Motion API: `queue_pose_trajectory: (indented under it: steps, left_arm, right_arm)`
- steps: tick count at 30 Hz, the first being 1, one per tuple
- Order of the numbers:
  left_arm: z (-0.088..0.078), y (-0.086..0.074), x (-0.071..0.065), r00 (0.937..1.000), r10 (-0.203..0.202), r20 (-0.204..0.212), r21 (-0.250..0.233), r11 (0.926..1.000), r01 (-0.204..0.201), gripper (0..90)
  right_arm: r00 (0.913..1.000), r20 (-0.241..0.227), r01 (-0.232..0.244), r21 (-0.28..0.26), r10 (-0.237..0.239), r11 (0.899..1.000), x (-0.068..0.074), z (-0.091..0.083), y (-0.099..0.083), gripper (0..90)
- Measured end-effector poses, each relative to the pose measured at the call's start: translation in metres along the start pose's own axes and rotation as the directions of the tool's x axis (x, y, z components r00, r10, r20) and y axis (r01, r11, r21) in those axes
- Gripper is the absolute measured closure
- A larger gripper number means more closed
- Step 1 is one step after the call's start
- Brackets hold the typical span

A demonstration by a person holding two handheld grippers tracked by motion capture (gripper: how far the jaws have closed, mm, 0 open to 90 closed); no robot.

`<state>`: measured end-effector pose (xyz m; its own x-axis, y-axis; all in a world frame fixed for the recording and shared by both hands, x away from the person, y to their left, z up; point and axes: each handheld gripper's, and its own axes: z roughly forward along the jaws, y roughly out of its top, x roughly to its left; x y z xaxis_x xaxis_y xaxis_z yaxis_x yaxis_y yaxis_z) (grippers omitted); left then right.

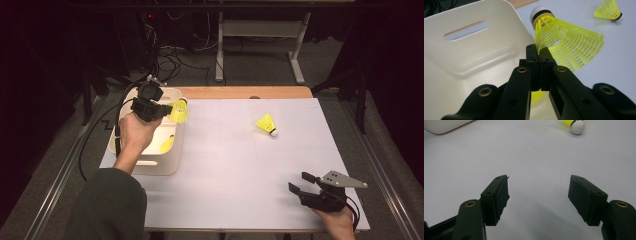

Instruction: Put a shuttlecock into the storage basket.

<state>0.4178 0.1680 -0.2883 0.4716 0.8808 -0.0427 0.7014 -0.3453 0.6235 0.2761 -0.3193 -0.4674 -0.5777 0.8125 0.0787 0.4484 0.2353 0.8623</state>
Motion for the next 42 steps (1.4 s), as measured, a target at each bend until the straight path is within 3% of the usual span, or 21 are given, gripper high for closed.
queue_pose_trajectory:
  steps: [17,42]
  left_arm:
    - [0.003,-0.012,0.017,0.9982,-0.032,-0.05,-0.001,0.9995,0.032,89.4]
    - [0.028,-0.026,0.036,0.9948,-0.078,-0.066,0.054,0.9952,0.081,89.4]
  right_arm:
    - [1.0,-0.003,0.004,-0.001,-0.004,1.0,0.0,0.0,0.0,33.3]
    - [1.0,0.0,0.005,-0.003,-0.005,1.0,0.0,0.0,0.0,33.5]
